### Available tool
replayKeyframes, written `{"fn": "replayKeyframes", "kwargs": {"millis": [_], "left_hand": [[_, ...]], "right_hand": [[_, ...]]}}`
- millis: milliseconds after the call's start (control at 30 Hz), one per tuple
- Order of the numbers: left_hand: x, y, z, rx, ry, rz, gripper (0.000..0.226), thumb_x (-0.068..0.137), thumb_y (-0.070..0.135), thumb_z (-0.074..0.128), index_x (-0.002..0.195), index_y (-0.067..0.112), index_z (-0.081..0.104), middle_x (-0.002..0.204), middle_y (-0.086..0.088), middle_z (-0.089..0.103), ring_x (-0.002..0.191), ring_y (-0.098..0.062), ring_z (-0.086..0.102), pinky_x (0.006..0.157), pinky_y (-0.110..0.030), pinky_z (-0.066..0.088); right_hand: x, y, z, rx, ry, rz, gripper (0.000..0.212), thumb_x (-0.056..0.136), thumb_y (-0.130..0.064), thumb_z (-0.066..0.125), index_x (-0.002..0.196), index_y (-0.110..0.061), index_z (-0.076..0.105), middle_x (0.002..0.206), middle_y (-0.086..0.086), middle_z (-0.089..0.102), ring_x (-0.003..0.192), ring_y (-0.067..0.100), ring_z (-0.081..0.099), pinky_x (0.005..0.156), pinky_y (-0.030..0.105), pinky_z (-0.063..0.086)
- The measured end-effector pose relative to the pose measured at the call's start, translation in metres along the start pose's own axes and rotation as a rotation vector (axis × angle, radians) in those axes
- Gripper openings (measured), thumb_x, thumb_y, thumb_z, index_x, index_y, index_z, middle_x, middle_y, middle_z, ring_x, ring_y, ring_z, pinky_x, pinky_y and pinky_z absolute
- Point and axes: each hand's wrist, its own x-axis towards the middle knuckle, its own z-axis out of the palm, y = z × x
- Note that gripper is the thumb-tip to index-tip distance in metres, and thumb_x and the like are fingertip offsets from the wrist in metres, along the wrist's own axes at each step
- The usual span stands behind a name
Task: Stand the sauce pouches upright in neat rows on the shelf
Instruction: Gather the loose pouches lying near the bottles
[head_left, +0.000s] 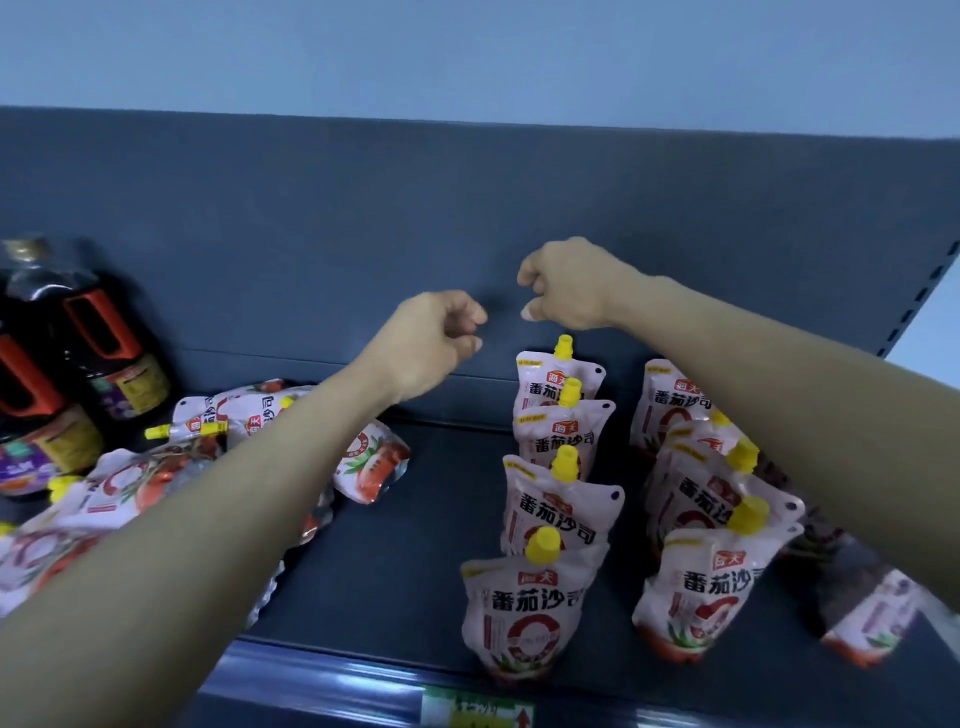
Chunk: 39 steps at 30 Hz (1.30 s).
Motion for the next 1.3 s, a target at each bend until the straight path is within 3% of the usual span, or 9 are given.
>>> {"fn": "replayKeyframes", "kwargs": {"millis": [167,400,767,1033,1300], "left_hand": [[-0.013,-0.001,-0.047,0.29,0.091,0.087,0.028,0.083,0.011,0.064,0.111,0.009,0.06,0.109,-0.008,0.061,0.099,-0.023,0.058,0.092,-0.035,0.046],[-0.039,0.003,-0.111,0.491,0.235,0.169,0.043,0.082,0.021,0.066,0.121,0.012,0.054,0.12,-0.008,0.055,0.112,-0.026,0.054,0.096,-0.04,0.042],[-0.089,-0.022,-0.172,0.685,0.423,0.198,0.056,0.079,0.027,0.07,0.127,0.007,0.05,0.128,-0.014,0.049,0.116,-0.033,0.048,0.1,-0.044,0.036],[-0.115,-0.051,-0.185,0.674,0.423,0.068,0.057,0.078,0.027,0.07,0.127,0.007,0.049,0.126,-0.014,0.051,0.115,-0.034,0.049,0.1,-0.047,0.039],[-0.121,-0.113,-0.16,0.67,0.279,-0.184,0.06,0.079,0.031,0.069,0.131,0.011,0.045,0.128,-0.011,0.049,0.117,-0.032,0.046,0.101,-0.044,0.038]], "right_hand": [[-0.001,-0.036,-0.017,-0.01,0.09,-0.116,0.06,0.085,-0.026,0.067,0.14,-0.016,0.043,0.131,0.01,0.057,0.119,0.032,0.054,0.098,0.04,0.046],[-0.006,-0.091,-0.04,-0.108,0.213,-0.199,0.061,0.087,-0.029,0.063,0.141,-0.015,0.038,0.134,0.011,0.05,0.124,0.032,0.046,0.103,0.046,0.04],[0.0,-0.17,-0.028,-0.098,0.367,-0.313,0.06,0.09,-0.03,0.06,0.142,-0.014,0.035,0.144,0.008,0.041,0.132,0.03,0.038,0.105,0.043,0.033],[0.025,-0.211,0.018,-0.115,0.241,-0.413,0.053,0.087,-0.032,0.064,0.132,-0.011,0.046,0.13,0.009,0.054,0.121,0.031,0.047,0.096,0.042,0.039],[0.078,-0.215,0.092,-0.232,0.01,-0.475,0.053,0.086,-0.027,0.063,0.133,-0.01,0.046,0.132,0.012,0.052,0.123,0.031,0.046,0.098,0.043,0.04]]}}
